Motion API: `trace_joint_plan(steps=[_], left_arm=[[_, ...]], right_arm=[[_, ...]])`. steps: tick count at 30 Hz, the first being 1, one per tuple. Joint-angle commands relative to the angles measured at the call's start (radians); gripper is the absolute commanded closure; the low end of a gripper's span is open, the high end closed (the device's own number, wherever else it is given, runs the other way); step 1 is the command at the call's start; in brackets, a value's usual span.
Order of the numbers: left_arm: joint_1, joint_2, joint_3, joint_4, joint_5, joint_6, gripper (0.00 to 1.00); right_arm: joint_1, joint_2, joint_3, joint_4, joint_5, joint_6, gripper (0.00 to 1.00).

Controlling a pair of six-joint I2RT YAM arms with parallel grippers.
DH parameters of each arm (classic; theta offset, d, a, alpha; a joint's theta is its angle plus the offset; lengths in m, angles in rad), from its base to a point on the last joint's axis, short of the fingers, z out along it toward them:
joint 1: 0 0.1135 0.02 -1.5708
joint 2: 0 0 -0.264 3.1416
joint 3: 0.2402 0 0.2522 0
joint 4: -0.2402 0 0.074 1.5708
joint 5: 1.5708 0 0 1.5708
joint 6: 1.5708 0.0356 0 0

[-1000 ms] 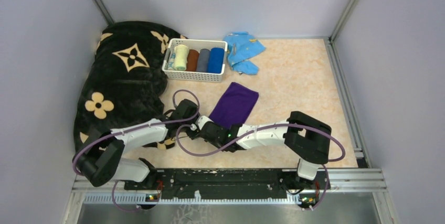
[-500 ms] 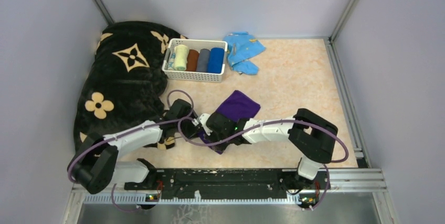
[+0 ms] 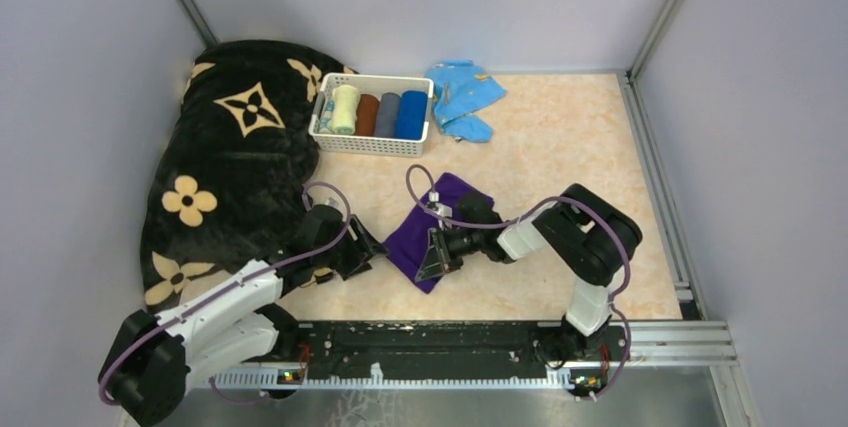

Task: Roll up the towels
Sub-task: Roll the towel at the center of the board.

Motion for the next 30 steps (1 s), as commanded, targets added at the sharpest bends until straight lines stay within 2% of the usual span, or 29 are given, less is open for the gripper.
trace_joint_plan(steps=[1, 6, 11, 14, 18, 21, 24, 27, 30], left_arm=[[0.004, 0.024, -0.037, 0.124, 0.07, 0.0, 0.31], [0.003, 0.134, -0.017, 0.238, 0.104, 0.004, 0.32], [0.004, 0.262, 0.044, 0.246, 0.112, 0.012, 0.4], [0.004, 0.323, 0.059, 0.235, 0.099, -0.003, 0.48], [0.005, 0.402, 0.075, 0.211, 0.089, -0.015, 0.56], [0.003, 0.441, 0.089, 0.181, 0.078, -0.018, 0.56], [0.004, 0.461, 0.09, 0.171, 0.073, -0.027, 0.56], [0.004, 0.468, 0.091, 0.163, 0.065, -0.033, 0.56], [0.004, 0.468, 0.089, 0.155, 0.058, -0.037, 0.56]], right_arm=[[-0.049, 0.066, -0.035, 0.278, -0.161, 0.206, 1.0], [-0.08, 0.113, -0.036, 0.257, -0.164, 0.232, 1.0], [-0.1, 0.11, -0.028, 0.2, -0.155, 0.214, 1.0], [-0.099, 0.05, 0.0, 0.06, -0.106, 0.123, 0.97], [-0.093, -0.065, 0.065, -0.254, 0.027, -0.047, 0.87], [-0.058, -0.175, 0.121, -0.451, 0.178, -0.165, 0.78], [0.027, -0.259, 0.182, -0.604, 0.386, -0.255, 0.71], [0.145, -0.325, 0.231, -0.703, 0.638, -0.309, 0.62], [0.248, -0.353, 0.266, -0.75, 0.834, -0.365, 0.6]])
